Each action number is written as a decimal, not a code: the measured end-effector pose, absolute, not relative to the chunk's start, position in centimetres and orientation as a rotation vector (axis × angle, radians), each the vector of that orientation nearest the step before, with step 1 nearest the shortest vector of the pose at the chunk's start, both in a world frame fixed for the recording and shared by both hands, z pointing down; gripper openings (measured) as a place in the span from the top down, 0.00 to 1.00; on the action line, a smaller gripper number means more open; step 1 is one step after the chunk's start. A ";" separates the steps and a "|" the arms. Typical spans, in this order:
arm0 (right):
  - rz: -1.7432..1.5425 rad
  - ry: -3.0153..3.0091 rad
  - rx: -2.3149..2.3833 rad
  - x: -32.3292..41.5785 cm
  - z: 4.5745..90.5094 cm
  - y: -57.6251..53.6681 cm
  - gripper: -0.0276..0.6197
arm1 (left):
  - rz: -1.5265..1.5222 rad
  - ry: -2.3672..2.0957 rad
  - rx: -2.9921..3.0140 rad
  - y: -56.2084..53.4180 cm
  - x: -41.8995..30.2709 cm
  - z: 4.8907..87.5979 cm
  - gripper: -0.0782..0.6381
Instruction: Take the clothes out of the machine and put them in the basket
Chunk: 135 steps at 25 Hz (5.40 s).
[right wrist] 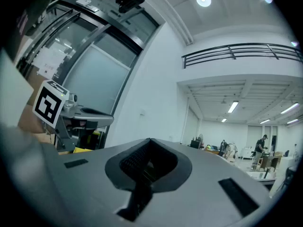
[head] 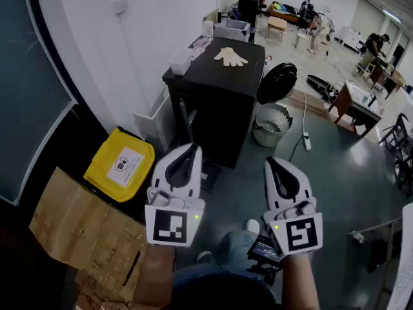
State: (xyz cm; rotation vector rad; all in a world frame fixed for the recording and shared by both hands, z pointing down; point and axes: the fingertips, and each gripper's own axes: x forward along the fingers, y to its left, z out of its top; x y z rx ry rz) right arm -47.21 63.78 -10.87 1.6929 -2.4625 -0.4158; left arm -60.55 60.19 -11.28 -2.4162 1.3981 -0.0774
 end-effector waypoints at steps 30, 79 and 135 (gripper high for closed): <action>-0.007 -2.441 1.813 -41.4 -7.5 60.3 0.12 | -0.112 1.451 -2.669 56.2 -57.0 -7.8 0.10; 0.006 -1.977 2.073 2.7 -4.6 39.5 0.18 | -0.397 1.203 -2.786 27.8 -16.5 -3.8 0.10; 0.580 -2.072 1.591 17.7 23.3 3.1 0.18 | -1.009 1.547 -2.884 -3.2 -4.4 27.6 0.10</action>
